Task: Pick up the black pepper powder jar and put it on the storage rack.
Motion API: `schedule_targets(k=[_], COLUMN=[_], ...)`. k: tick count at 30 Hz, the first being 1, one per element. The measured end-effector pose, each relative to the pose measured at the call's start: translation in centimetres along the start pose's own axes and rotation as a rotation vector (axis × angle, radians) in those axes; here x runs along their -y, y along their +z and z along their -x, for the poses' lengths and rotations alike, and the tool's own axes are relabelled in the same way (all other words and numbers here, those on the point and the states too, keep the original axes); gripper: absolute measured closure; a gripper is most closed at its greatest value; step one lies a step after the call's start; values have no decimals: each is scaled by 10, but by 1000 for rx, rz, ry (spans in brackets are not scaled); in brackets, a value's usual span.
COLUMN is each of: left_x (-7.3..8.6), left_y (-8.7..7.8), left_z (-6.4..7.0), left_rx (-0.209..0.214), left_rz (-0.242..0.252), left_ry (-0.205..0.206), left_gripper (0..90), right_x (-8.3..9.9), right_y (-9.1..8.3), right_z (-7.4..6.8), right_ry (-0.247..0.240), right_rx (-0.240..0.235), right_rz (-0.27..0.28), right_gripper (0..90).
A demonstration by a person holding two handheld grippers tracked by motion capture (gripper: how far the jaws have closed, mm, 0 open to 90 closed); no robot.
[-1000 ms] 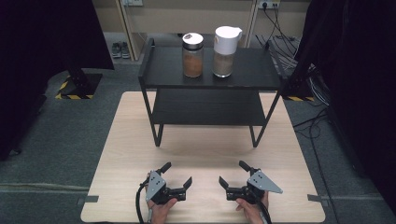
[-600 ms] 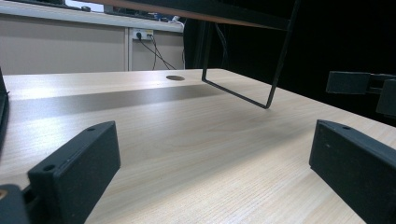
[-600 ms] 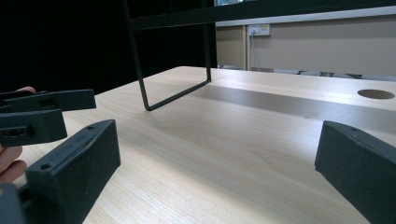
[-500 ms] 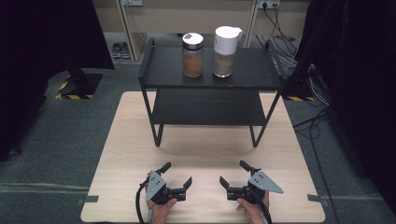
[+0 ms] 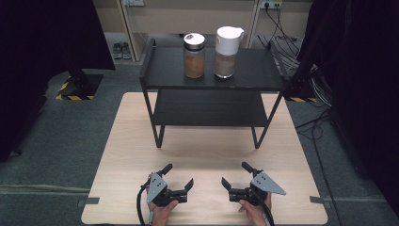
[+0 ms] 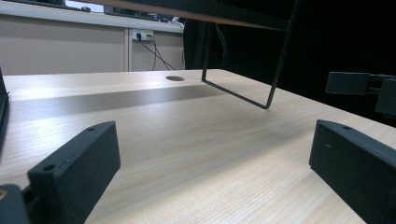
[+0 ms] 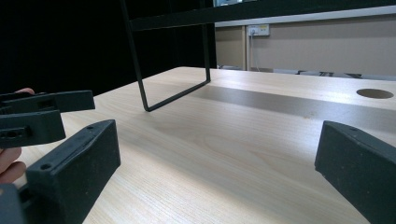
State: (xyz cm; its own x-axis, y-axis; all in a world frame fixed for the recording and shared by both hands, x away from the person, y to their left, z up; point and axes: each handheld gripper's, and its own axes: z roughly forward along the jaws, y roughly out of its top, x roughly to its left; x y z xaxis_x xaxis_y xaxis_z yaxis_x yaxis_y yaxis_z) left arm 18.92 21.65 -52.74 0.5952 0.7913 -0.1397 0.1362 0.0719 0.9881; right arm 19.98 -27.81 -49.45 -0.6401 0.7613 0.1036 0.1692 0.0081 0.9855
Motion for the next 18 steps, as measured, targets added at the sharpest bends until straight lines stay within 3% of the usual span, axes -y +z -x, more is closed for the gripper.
schedule_targets(k=[18], left_x=[0], left_y=[0], left_z=[0], left_rx=[-1], left_rz=[0], left_ry=[-1], left_gripper=[11], right_x=[0], right_y=[-1], right_z=[1], right_ry=[9], right_rx=[4], right_rz=[4], right_gripper=[4])
